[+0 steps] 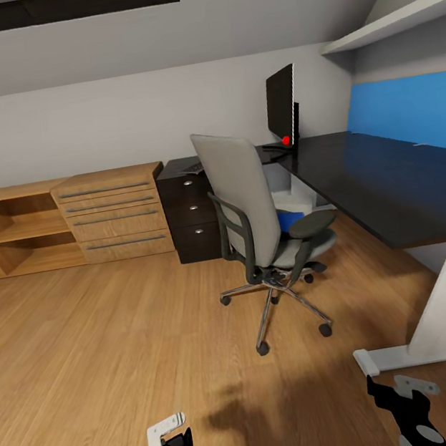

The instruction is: In the bedroom, organize the workspace by keeping the computer under the desk, ensuring the monitor is on the desk, placing the keyboard on the desk next to the monitor, placing the mouse on the desk next to the keyboard, moving the folder from the swivel chair onto the desk next to the mouse, stacking the notebook on top of the folder with the pen on top of the notebook, and positioning the swivel chair next to the desk.

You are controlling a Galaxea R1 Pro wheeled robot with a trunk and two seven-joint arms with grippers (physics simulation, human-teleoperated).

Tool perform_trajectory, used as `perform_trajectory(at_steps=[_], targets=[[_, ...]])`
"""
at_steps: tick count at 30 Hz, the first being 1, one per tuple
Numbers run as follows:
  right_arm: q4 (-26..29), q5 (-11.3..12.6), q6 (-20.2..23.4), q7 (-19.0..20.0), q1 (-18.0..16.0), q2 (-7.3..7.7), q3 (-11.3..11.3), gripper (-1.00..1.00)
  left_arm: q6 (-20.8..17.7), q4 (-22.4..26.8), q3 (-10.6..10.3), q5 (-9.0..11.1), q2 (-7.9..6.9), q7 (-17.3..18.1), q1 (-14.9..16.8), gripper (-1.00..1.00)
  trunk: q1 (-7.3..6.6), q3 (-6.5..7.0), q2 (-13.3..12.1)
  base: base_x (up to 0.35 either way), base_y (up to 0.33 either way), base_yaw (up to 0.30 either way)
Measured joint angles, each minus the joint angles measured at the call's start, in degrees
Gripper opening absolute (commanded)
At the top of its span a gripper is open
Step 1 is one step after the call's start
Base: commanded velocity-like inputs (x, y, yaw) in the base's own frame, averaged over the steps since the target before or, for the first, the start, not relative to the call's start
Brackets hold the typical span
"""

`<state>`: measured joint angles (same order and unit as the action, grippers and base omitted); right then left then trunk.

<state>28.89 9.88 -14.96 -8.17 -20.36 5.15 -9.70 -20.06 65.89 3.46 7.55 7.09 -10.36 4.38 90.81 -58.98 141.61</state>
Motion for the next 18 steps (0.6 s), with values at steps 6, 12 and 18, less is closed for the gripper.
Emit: perform_trajectory(at_steps=[6, 12, 18], targets=[[-0.1, 0.0, -0.1, 0.0, 0.0, 0.01, 0.0, 1.0, 0.0, -0.1, 0.0, 0.0, 0.0, 0.0, 0.0, 1.0, 0.0, 0.0, 0.0, 0.0, 0.0, 0.0], [-0.2, -2.3, -0.1, 0.0, 0.0, 0.02, 0.0, 1.0, 0.0, -0.1, 0.0, -0.1, 0.0, 0.0, 0.0, 1.0, 0.0, 0.0, 0.0, 0.0, 0.0, 0.0], [-0.2, -2.9, -0.1, 0.0, 0.0, -0.03, 0.0, 1.0, 0.0, -0.1, 0.0, -0.1, 0.0, -0.1, 0.0, 1.0, -0.87, 0.71, -1.6, 0.0, 0.0, 0.0]])
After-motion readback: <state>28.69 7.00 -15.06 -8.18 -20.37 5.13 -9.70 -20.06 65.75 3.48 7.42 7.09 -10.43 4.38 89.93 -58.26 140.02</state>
